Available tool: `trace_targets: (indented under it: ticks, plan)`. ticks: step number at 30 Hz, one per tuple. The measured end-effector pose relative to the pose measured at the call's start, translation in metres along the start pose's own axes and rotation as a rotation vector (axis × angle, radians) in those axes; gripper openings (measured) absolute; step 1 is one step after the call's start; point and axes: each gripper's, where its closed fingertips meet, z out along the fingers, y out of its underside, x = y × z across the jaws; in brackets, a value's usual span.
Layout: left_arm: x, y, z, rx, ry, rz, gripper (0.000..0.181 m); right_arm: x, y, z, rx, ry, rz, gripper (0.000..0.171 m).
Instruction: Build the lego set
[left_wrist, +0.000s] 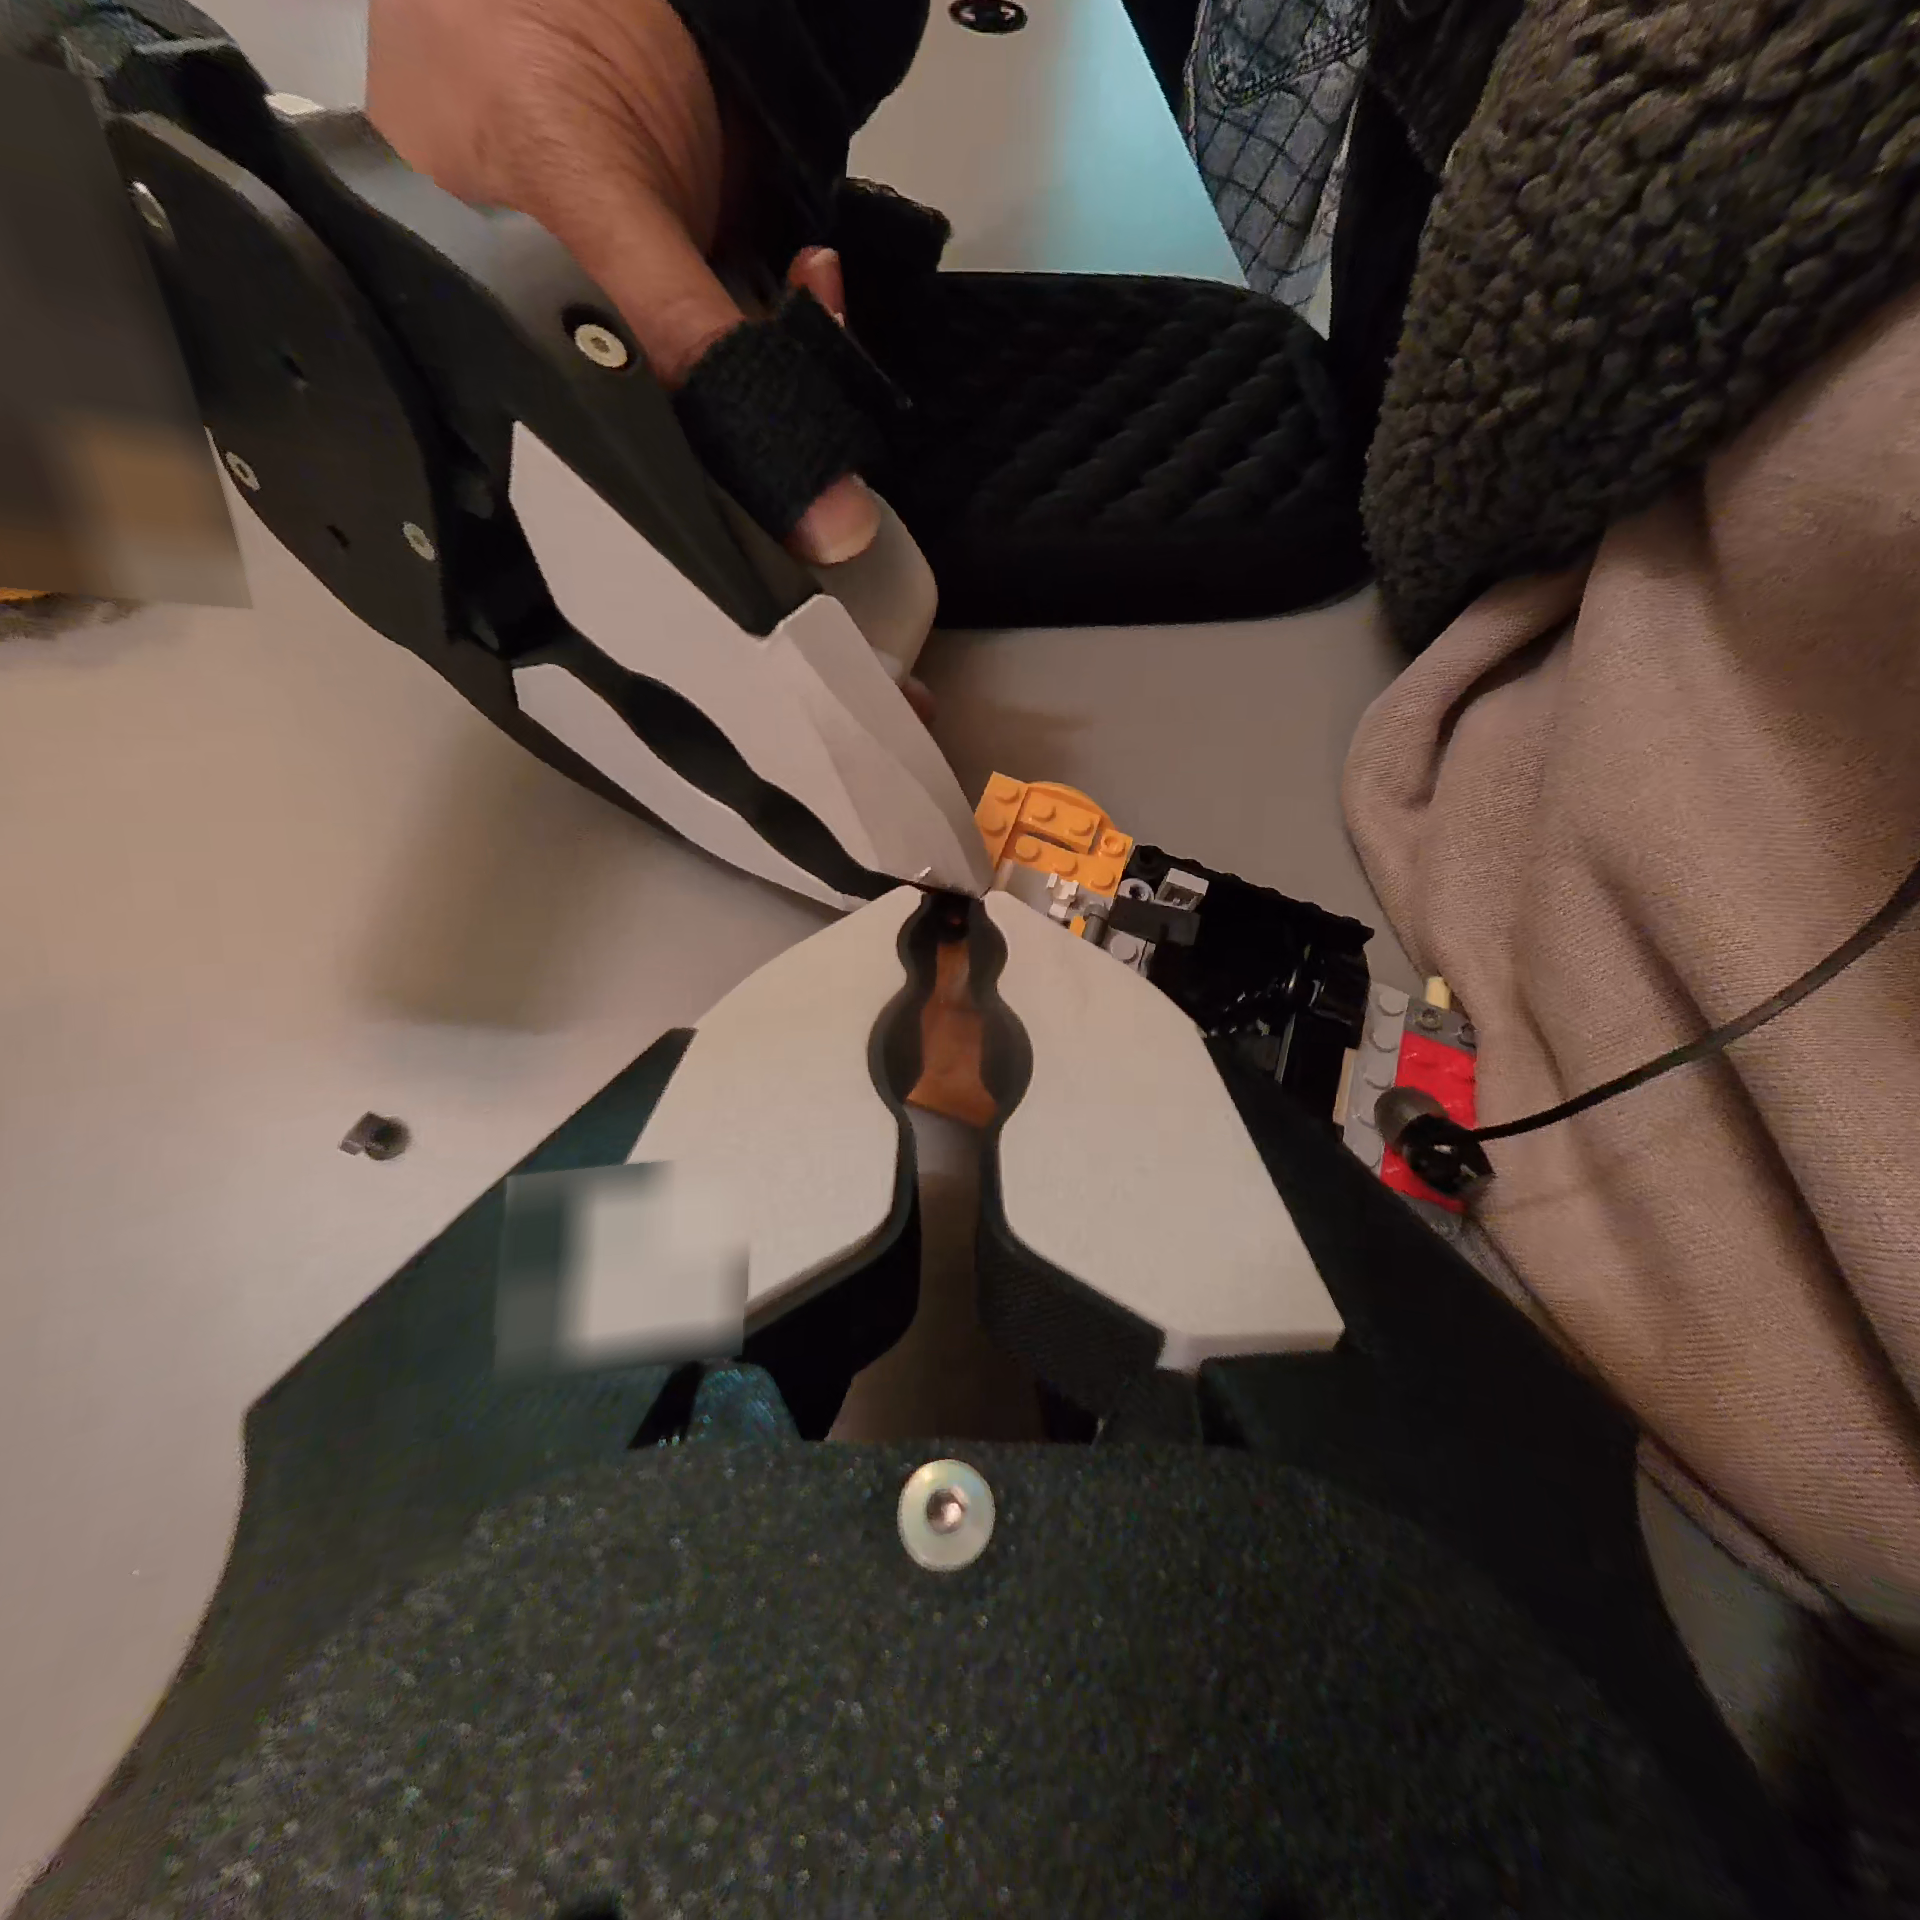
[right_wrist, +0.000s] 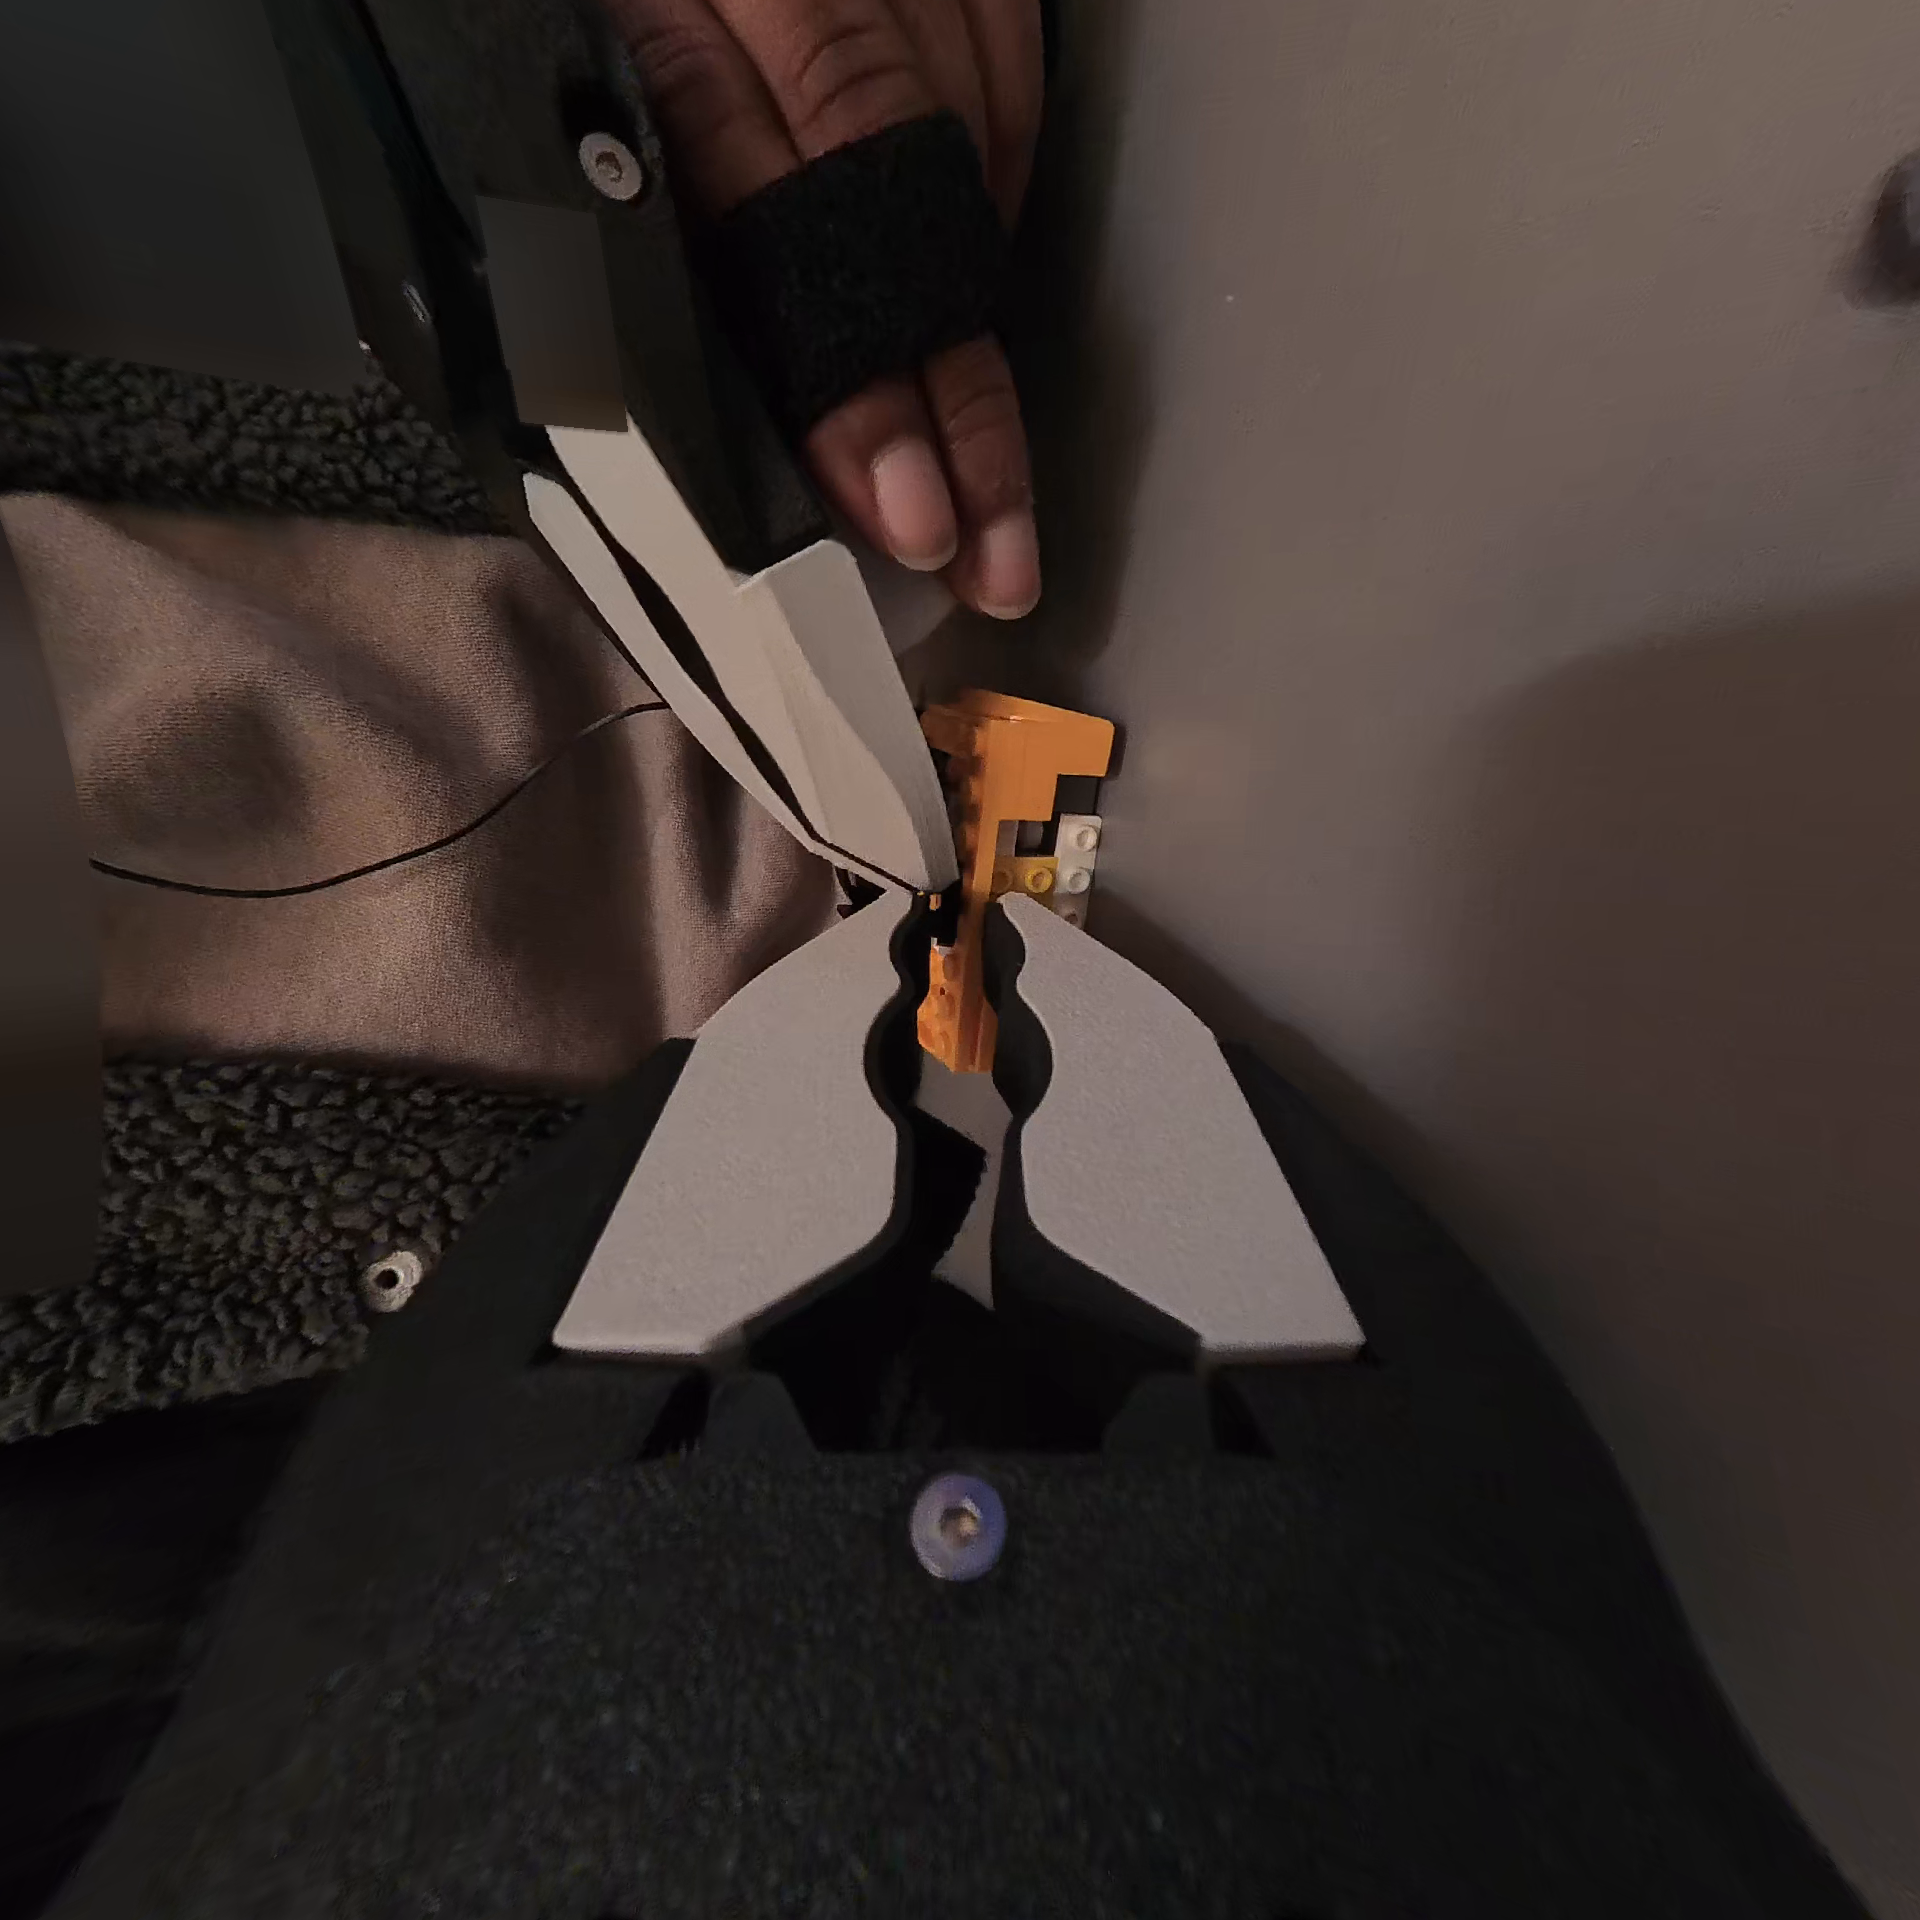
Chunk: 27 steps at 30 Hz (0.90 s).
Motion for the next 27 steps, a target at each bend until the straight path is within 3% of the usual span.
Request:
trace_targets:
  ticks: [4, 9, 15, 27]
  plan:
    - [0.008, -0.002, -0.008, 0.028, 0.072, -0.087, 0.025, -0.002, 0.003, 0.004, 0.015, 0.007, -0.027, 0.009]
    - [0.001, 0.003, -0.02, 0.071, 0.148, -0.298, 0.036, -0.014, 0.001, 0.003, 0.055, 0.004, -0.096, 0.008]
    - [0.016, 0.0, -0.021, 0.065, 0.264, -0.349, 0.03, -0.027, -0.001, 0.004, 0.053, 0.083, -0.21, 0.007]
    - [0.024, -0.01, -0.029, 0.106, 0.256, -0.276, 0.021, -0.038, -0.002, 0.006, 0.058, 0.234, -0.357, 0.009]
